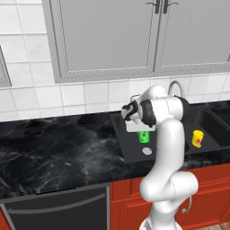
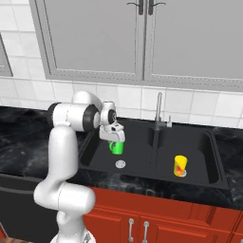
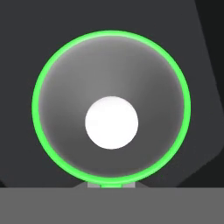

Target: Move any existing items from the left basin to the right basin for drying. Then move the mug from the counter to the left basin of the sink for washing.

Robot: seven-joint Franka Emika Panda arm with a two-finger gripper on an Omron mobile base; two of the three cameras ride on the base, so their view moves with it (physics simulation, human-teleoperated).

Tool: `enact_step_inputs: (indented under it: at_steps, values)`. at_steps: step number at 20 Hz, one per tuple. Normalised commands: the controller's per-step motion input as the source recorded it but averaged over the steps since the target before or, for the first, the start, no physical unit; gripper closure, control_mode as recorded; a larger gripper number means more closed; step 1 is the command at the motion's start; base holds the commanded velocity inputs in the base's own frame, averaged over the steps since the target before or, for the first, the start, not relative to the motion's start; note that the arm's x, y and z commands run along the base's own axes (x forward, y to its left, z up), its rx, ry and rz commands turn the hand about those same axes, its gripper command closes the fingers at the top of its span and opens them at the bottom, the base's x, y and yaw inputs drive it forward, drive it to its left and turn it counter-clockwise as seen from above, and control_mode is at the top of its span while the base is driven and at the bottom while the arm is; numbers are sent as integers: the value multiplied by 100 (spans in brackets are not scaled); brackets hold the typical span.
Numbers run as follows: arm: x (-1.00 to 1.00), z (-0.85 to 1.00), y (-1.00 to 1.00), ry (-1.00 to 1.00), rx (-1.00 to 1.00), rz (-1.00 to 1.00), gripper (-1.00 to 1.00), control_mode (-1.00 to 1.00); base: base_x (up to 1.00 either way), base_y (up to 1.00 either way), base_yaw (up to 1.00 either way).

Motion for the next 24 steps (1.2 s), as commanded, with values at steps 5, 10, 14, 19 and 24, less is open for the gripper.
enact_step_inputs:
  at_steps: [5, 10, 14, 19, 24]
  values:
    - [0, -49, -4, -4, 4, 0, 100, -100, 0, 0, 0]
    - [0, -35, 0, -6, 8, 2, 100, -100, 0, 0, 0]
    - [3, -34, -2, -1, 4, 0, 100, -100, 0, 0, 0]
    - [6, -28, -1, -5, 1, 0, 100, -100, 0, 0, 0]
    - [4, -9, 0, -8, 0, 0, -100, -100, 0, 0, 0]
